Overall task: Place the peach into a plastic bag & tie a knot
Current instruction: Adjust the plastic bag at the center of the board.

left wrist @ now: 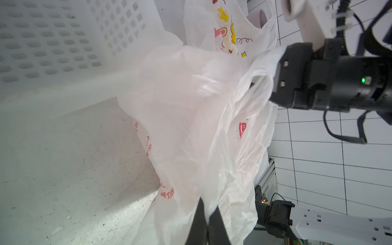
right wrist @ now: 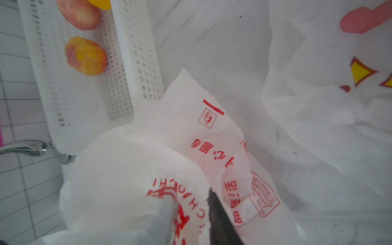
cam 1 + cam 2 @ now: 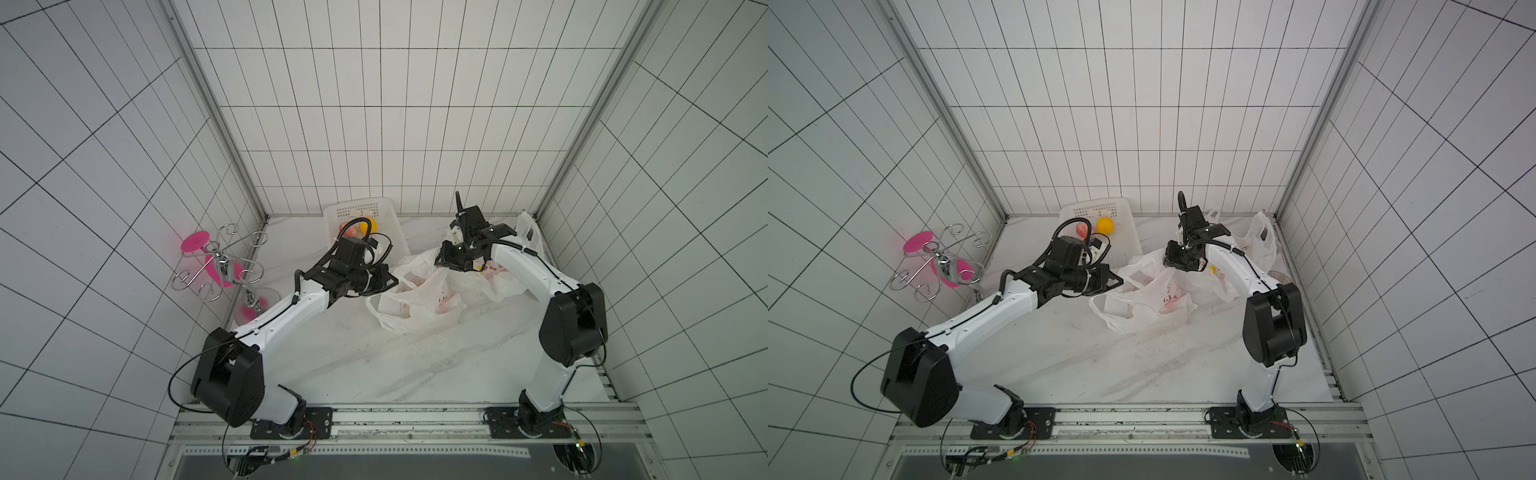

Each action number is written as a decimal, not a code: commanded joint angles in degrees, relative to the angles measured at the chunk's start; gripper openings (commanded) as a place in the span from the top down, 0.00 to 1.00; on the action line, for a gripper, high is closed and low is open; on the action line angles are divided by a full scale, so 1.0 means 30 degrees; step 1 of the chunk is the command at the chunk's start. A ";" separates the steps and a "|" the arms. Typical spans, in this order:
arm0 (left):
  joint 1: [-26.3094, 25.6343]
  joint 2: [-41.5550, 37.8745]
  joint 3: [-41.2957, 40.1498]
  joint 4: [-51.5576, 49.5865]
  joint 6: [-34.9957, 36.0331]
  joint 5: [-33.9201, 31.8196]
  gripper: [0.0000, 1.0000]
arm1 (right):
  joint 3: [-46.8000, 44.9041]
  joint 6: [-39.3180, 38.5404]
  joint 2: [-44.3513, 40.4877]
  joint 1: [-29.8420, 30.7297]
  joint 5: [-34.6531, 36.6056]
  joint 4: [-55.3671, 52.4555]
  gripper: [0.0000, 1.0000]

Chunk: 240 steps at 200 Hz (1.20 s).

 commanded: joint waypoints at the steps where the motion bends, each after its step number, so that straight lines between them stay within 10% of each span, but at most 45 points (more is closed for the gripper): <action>1: 0.0140 0.0137 0.0729 0.1905 -0.1307 0.0841 1.00 | 0.1861 -0.1238 -0.2943 -0.0030 0.0971 -0.2208 0.49; 103: 0.0584 0.0099 0.0479 0.2586 -0.2156 0.1495 1.00 | -0.3917 -0.4162 -1.1400 0.8431 0.7065 -0.0843 0.39; 155: 0.0592 0.0073 0.0810 0.2384 -0.2186 0.1268 1.00 | -0.4912 -0.7364 -0.9509 1.4577 0.7867 0.2871 0.38; 240: 0.0627 -0.0236 0.0926 0.2365 -0.2239 0.1253 1.00 | -0.6741 -0.8074 -0.4973 1.5311 0.8422 0.7580 0.44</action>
